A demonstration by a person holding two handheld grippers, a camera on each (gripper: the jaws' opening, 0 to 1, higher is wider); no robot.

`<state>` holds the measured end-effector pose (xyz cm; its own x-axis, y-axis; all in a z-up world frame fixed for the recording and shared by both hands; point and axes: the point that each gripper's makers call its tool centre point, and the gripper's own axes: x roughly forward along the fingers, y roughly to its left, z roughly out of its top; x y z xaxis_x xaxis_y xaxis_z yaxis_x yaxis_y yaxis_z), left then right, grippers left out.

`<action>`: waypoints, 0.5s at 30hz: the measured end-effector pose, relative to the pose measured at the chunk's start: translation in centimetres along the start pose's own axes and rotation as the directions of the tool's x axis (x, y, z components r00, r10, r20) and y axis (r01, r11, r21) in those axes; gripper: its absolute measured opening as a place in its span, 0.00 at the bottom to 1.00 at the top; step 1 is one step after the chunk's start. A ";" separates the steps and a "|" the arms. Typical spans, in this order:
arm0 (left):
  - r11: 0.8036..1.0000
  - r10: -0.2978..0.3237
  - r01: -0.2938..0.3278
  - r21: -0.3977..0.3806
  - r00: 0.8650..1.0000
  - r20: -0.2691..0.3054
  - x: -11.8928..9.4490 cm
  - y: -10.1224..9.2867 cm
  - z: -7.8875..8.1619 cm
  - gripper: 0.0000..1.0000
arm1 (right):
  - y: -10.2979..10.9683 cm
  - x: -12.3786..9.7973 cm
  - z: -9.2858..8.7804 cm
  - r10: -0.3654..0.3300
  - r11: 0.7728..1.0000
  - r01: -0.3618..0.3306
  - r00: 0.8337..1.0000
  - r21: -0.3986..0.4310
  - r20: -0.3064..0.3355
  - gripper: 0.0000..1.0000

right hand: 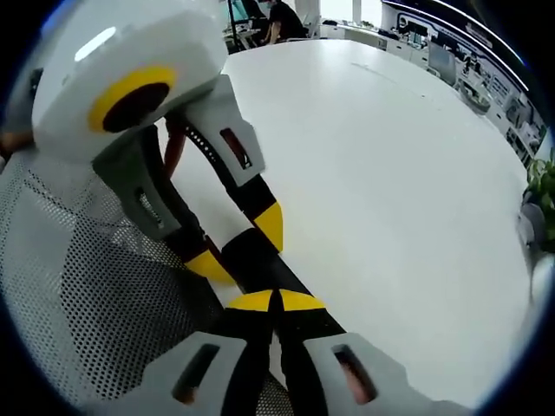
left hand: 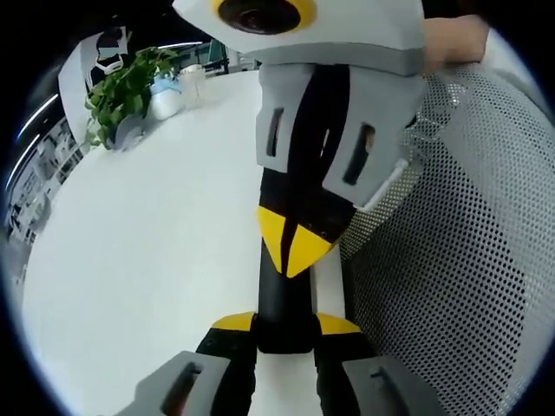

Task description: Press the specified remote control buttons in sequence, fully releasing each button before pressing the next.

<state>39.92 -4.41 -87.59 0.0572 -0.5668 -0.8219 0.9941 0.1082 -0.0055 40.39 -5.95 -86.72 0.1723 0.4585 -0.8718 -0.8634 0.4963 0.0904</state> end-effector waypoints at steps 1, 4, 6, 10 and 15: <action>1.000 0.001 -0.001 -0.001 1.000 0.003 0.1 0.0 0.1 0.25 | 0.0 0.0 0.0 0.001 1.000 -0.001 1.000 0.002 0.000 0.00; 1.000 0.003 -0.003 -0.005 1.000 0.014 0.2 0.0 0.3 0.25 | 0.0 0.0 0.0 0.003 1.000 -0.003 1.000 0.008 0.002 0.00; 1.000 0.005 -0.005 -0.008 1.000 0.023 0.3 0.0 0.4 0.25 | 0.0 0.0 0.0 0.004 1.000 -0.004 1.000 0.009 0.002 0.00; 1.000 0.009 -0.008 -0.009 0.999 0.033 0.5 0.1 0.7 0.25 | 0.0 0.0 0.0 0.008 1.000 -0.008 1.000 0.000 0.006 0.00; 1.000 0.006 -0.006 -0.011 0.999 0.039 0.5 0.1 0.8 0.24 | -0.1 0.0 0.0 0.018 0.999 -0.019 1.000 0.042 0.010 0.00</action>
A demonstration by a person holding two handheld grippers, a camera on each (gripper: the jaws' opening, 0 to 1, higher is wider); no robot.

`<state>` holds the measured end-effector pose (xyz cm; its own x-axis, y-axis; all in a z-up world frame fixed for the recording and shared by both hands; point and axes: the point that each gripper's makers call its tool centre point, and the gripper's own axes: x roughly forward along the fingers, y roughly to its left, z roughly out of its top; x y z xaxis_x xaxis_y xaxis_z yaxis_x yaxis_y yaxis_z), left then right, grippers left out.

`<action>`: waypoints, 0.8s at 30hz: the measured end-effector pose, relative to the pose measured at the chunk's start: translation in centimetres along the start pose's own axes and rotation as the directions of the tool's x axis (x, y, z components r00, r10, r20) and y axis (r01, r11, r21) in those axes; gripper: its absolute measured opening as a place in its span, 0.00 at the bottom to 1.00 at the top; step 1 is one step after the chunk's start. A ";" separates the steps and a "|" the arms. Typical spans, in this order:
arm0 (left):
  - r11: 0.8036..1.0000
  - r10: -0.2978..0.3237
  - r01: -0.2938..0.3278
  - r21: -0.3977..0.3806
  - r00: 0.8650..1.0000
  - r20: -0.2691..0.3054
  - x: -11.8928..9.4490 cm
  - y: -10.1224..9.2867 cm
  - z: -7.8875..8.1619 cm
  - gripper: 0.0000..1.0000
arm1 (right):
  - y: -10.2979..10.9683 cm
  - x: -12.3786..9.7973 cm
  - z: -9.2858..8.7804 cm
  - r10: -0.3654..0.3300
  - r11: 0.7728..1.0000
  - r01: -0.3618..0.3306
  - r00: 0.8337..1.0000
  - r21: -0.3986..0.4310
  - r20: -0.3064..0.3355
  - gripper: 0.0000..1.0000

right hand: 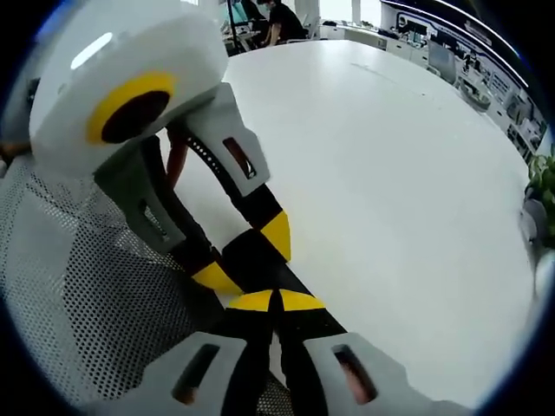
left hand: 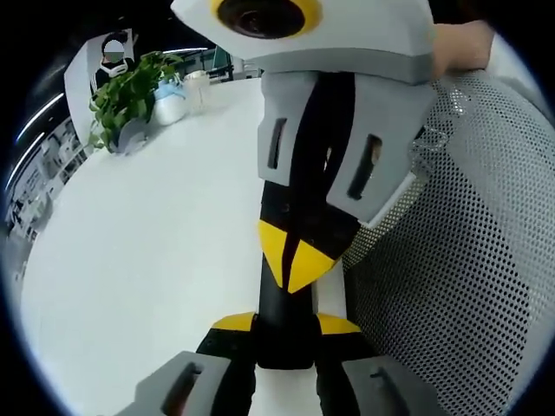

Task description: Press the specified remote control buttons in sequence, fully releasing each button before pressing the next.

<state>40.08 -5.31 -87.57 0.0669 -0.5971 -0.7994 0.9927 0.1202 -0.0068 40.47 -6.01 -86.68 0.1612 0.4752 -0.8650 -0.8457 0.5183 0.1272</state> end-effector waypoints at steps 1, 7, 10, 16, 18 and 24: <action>1.000 0.000 0.000 0.000 1.000 0.000 0.0 0.0 0.0 0.24 | 0.0 0.0 0.0 0.000 1.000 0.000 1.000 -0.002 0.002 0.00; 1.000 0.000 0.000 0.000 1.000 0.000 0.0 0.0 0.0 0.24 | 0.0 0.0 0.0 -0.003 1.000 0.003 1.000 -0.003 -0.011 0.00; 1.000 0.000 0.000 0.003 1.000 -0.001 0.0 0.0 0.0 0.24 | 0.0 -0.1 0.0 -0.004 1.000 0.005 1.000 0.005 -0.009 0.00; 1.000 -0.001 0.001 0.008 1.000 -0.001 0.0 0.0 0.0 0.24 | 0.0 -0.2 0.1 0.000 1.000 0.001 1.000 0.027 -0.020 0.00; 1.000 -0.001 0.001 0.005 1.000 0.001 -0.1 0.0 0.0 0.24 | -0.1 -0.5 0.3 -0.001 1.000 0.001 1.000 0.031 -0.004 0.00; 1.000 -0.002 0.002 0.004 1.000 0.006 -0.1 0.1 0.0 0.24 | -0.5 -2.5 1.7 -0.011 0.995 0.002 0.996 0.102 0.091 0.00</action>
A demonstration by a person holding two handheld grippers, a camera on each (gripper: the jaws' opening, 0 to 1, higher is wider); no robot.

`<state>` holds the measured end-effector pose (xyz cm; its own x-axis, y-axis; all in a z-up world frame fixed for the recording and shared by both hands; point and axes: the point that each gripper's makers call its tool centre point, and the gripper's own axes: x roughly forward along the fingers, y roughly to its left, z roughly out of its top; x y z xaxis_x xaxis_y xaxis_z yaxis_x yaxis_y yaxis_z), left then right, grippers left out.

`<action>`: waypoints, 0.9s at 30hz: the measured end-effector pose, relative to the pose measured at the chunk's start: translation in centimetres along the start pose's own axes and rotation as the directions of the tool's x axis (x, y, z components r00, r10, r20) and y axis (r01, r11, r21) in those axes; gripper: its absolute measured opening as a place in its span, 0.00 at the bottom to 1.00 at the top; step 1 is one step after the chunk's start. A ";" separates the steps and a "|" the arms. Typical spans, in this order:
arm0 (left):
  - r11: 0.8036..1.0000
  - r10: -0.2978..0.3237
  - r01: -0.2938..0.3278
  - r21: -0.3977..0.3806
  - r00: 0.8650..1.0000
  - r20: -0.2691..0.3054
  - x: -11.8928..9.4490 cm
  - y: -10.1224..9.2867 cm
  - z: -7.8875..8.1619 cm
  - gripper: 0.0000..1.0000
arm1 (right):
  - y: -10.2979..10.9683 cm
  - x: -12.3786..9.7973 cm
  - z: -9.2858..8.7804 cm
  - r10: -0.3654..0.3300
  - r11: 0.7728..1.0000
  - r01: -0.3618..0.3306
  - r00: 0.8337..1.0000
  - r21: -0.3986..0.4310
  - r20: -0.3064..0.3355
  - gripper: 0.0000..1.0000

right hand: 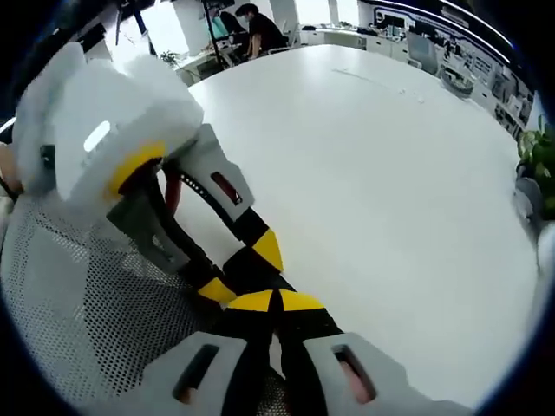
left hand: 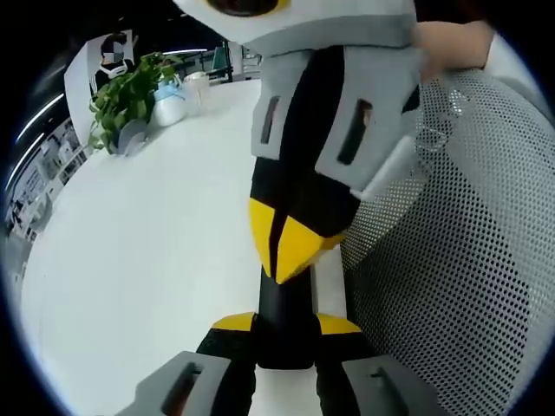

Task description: Press the specified remote control buttons in sequence, fully releasing each button before pressing the next.

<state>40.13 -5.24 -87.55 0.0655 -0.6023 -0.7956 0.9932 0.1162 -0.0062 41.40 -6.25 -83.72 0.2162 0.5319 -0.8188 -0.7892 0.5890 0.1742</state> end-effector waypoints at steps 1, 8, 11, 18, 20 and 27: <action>1.000 0.000 0.000 0.000 1.000 0.000 0.0 0.0 0.0 0.24 | -0.1 -0.6 0.3 -0.002 1.000 0.002 1.000 0.002 0.019 0.00; 1.000 0.004 -0.004 -0.008 1.000 0.014 0.0 0.0 0.0 0.25 | -1.0 -5.4 3.8 -0.017 0.985 -0.018 0.979 0.171 0.202 0.00; 1.000 0.004 -0.004 -0.006 1.000 0.013 0.0 0.0 0.0 0.25 | -2.2 -8.0 4.4 -0.098 0.974 0.034 0.954 0.223 0.282 0.00; 1.000 0.008 -0.008 -0.004 1.000 0.006 0.0 0.0 0.0 0.25 | -3.3 -13.7 4.8 -0.273 0.962 0.231 0.859 0.148 0.433 0.00; 1.000 0.009 -0.009 -0.006 1.000 0.004 -0.1 0.0 -0.1 0.25 | -3.3 -15.0 5.3 -0.298 0.955 0.255 0.820 0.154 0.489 0.00; 1.000 0.013 -0.013 -0.019 1.000 0.008 0.0 0.0 0.0 0.25 | -3.8 -17.6 5.9 -0.370 0.928 0.259 0.707 0.267 0.603 0.10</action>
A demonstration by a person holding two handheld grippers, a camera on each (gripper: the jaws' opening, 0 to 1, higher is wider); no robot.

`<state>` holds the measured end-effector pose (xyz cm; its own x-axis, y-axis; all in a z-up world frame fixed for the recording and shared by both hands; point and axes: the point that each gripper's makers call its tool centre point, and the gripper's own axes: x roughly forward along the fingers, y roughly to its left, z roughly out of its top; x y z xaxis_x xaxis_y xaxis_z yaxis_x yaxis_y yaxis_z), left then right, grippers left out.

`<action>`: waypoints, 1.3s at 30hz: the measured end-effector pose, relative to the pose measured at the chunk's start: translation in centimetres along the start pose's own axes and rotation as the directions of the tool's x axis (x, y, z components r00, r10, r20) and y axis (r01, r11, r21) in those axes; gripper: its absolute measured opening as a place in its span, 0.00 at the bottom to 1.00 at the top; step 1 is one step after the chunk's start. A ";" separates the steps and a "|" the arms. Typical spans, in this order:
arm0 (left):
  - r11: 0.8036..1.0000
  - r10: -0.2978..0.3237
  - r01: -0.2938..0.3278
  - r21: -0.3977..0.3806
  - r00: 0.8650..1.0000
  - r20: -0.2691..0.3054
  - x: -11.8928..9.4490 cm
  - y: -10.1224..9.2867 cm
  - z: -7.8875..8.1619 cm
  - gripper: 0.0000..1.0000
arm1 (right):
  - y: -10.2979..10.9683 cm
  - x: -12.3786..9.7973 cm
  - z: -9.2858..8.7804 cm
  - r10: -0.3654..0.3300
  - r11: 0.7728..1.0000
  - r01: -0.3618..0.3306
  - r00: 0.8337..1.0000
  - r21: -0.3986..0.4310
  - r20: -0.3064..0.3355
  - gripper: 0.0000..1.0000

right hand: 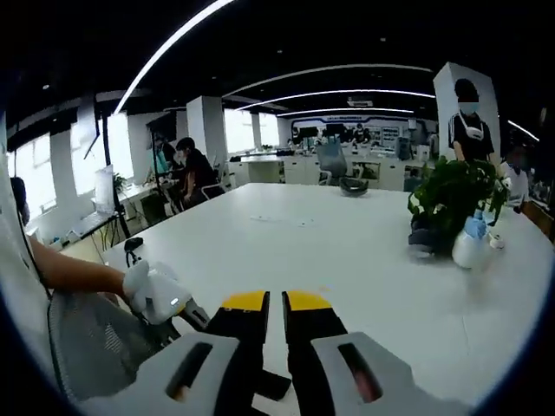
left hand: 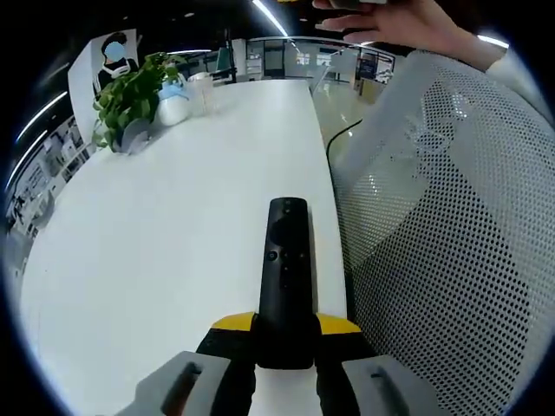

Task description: Press the specified remote control buttons in sequence, fully releasing each button before pressing the next.

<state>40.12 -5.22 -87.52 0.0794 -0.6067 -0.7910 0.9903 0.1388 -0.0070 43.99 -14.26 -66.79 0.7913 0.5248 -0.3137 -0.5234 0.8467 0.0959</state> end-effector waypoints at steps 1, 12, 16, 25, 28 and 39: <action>1.000 0.001 -0.001 -0.002 1.000 0.000 0.0 0.0 0.0 0.25 | 0.0 0.0 0.0 -0.004 1.000 0.004 1.000 -0.010 -0.004 0.12; 1.000 0.009 -0.009 -0.010 1.000 0.000 0.0 0.1 -0.1 0.25 | -1.1 -1.0 -1.3 -0.072 0.976 0.062 0.997 -0.210 -0.040 0.45; 1.000 0.011 -0.011 -0.014 1.000 0.004 -0.1 0.1 -0.1 0.25 | -1.6 -0.5 -2.3 -0.088 0.959 0.072 0.995 -0.275 -0.048 0.49; 1.000 0.012 -0.012 -0.018 1.000 0.018 -0.1 0.1 -0.1 0.25 | -1.7 -0.2 -2.9 -0.132 0.906 0.094 0.989 -0.412 -0.063 0.63; 1.000 0.011 -0.011 -0.013 1.000 0.012 -0.1 0.1 -0.1 0.25 | -2.4 -0.3 -3.2 -0.168 0.909 0.120 0.982 -0.400 -0.086 0.68; 1.000 0.000 0.000 0.003 0.999 -0.033 -0.8 0.7 -1.1 0.24 | -4.7 -1.2 -4.5 -0.254 0.941 0.204 0.953 -0.270 -0.167 0.75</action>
<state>40.60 -3.78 -87.56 0.0755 -0.5805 -0.8108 0.9907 0.1363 -0.0054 44.05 -19.23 -71.13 0.8341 0.2700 -0.4811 -0.4168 0.8798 -0.2287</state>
